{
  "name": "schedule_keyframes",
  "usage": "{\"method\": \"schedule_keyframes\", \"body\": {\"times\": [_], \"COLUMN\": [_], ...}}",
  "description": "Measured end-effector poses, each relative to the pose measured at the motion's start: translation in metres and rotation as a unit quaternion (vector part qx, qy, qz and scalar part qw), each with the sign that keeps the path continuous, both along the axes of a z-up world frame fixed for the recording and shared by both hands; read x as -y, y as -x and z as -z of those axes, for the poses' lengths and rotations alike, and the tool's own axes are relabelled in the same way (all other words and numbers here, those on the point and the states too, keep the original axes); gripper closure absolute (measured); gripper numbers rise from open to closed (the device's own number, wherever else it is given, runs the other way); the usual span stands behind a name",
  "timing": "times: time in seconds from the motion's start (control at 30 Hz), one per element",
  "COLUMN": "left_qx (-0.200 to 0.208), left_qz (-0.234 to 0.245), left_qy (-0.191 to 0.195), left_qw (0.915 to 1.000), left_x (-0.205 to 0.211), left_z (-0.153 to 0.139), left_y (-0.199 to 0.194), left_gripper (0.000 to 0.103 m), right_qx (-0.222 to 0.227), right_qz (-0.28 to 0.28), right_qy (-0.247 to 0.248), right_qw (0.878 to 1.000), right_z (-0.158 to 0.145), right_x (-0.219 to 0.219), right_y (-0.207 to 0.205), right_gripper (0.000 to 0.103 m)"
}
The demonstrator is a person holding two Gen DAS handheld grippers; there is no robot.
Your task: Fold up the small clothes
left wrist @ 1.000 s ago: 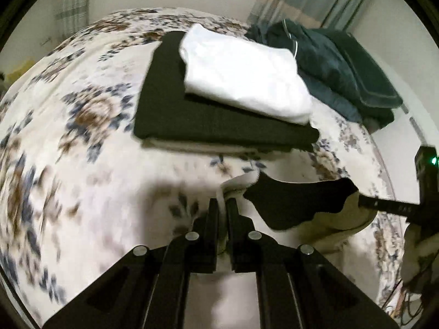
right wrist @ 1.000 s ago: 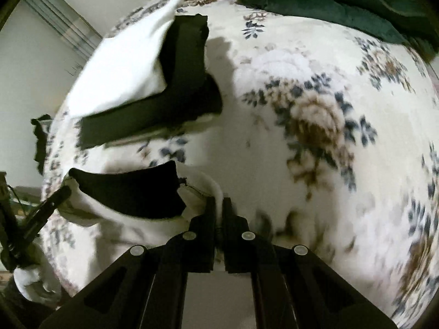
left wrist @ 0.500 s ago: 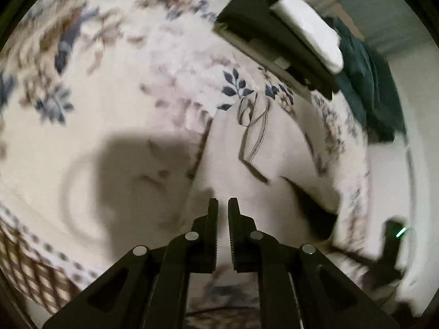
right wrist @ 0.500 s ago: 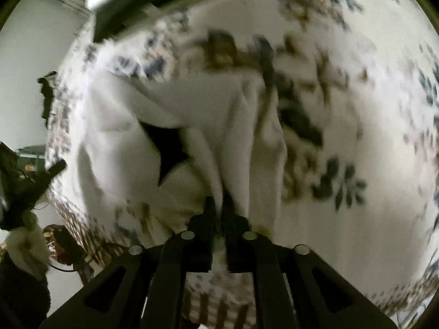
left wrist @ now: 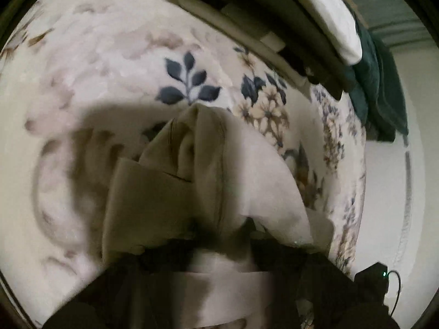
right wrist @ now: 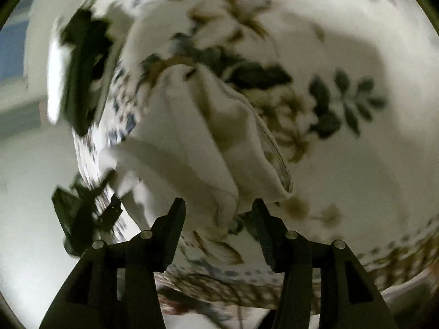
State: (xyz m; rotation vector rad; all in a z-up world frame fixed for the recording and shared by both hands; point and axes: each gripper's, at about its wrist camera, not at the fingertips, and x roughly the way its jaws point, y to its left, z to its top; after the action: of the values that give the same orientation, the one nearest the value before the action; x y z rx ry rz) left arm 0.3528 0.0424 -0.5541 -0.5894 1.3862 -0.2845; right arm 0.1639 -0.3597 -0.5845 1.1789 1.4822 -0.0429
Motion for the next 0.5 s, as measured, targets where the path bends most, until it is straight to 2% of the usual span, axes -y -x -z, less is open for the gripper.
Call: {"method": "schedule_keyframes", "body": {"times": [0.07,0.1,0.13,0.2,0.33,0.43,0.5], "left_qx": [0.024,0.032,0.038,0.044,0.033,0.009,-0.003], "left_qz": [-0.008,-0.011,-0.017,-0.034,-0.057,-0.064,-0.062], "left_qy": [0.002,0.006,0.010,0.021,0.050,0.064,0.055], "left_qw": [0.9997,0.9994,0.9991,0.9982,0.9966,0.9959,0.9966], "left_x": [-0.004,-0.008,-0.014,-0.026,-0.052,-0.061,-0.065], "left_z": [-0.014,-0.022,-0.030,-0.045,-0.065,-0.063,-0.056], "left_y": [0.007,0.011,0.015,0.025,0.051,0.070,0.085], "left_gripper": [0.097,0.097,0.097,0.097,0.097,0.097,0.097], "right_qx": [-0.003,0.002,0.004,0.015,0.031,0.026,0.017], "right_qz": [0.031,0.045,0.049,0.038,0.018,0.002,-0.007], "right_qy": [-0.026,-0.028,-0.017,0.012,0.036,0.044,0.056], "right_qw": [0.999,0.999,0.999,0.999,0.999,0.999,0.998], "right_z": [0.007,0.006,0.003,-0.009,-0.030,-0.037,-0.038], "right_x": [0.000,0.000,-0.001,-0.003,-0.002,0.002,0.007], "right_y": [0.002,0.004,0.005,0.004,-0.002,-0.007,-0.007], "right_gripper": [0.050,0.058,0.079,0.091,0.095,0.095,0.095]}}
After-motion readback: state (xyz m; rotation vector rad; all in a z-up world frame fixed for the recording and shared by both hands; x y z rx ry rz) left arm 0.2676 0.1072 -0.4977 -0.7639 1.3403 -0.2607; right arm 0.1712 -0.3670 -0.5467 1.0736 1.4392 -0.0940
